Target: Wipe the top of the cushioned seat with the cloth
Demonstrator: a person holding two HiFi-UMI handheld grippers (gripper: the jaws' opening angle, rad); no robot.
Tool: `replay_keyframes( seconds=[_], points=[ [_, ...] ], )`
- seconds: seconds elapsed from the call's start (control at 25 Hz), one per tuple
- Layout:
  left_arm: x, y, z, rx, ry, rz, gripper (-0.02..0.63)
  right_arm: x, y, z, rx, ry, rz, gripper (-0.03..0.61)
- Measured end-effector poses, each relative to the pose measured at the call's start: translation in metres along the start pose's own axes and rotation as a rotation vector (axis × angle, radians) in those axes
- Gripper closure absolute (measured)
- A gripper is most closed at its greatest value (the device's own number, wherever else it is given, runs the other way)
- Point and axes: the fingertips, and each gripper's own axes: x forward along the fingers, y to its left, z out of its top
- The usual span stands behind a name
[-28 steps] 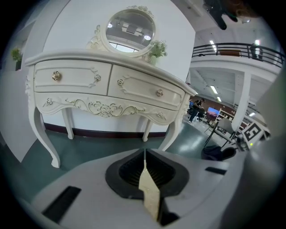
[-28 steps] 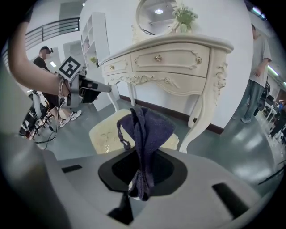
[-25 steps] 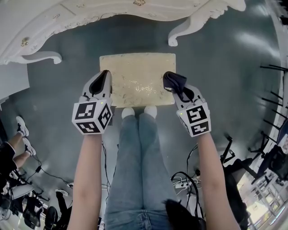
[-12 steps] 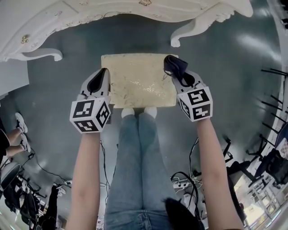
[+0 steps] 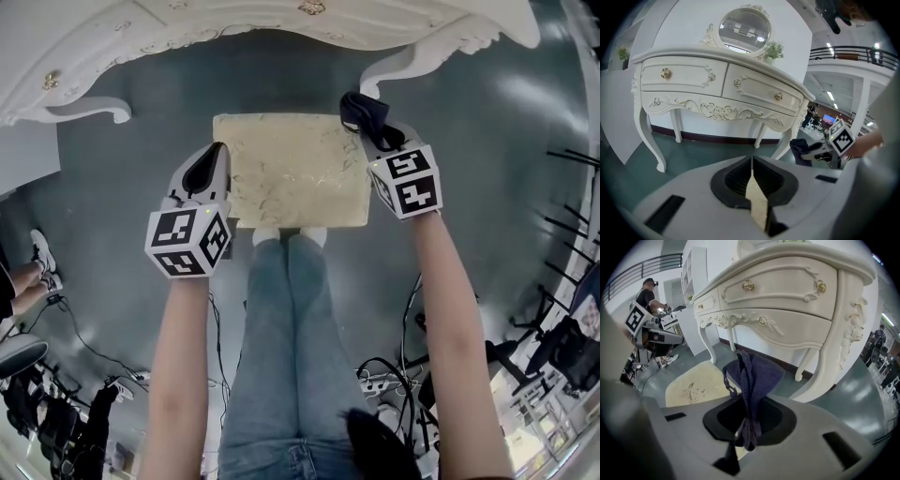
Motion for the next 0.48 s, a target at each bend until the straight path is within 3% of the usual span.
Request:
replay_keyframes(
  seconds=[0.48],
  points=[
    [0.003, 0.008, -0.003, -0.019, 0.008, 0.023, 0.6, 0.048, 0.01, -0.006, -0.096, 0.127, 0.03, 0.532]
  ],
)
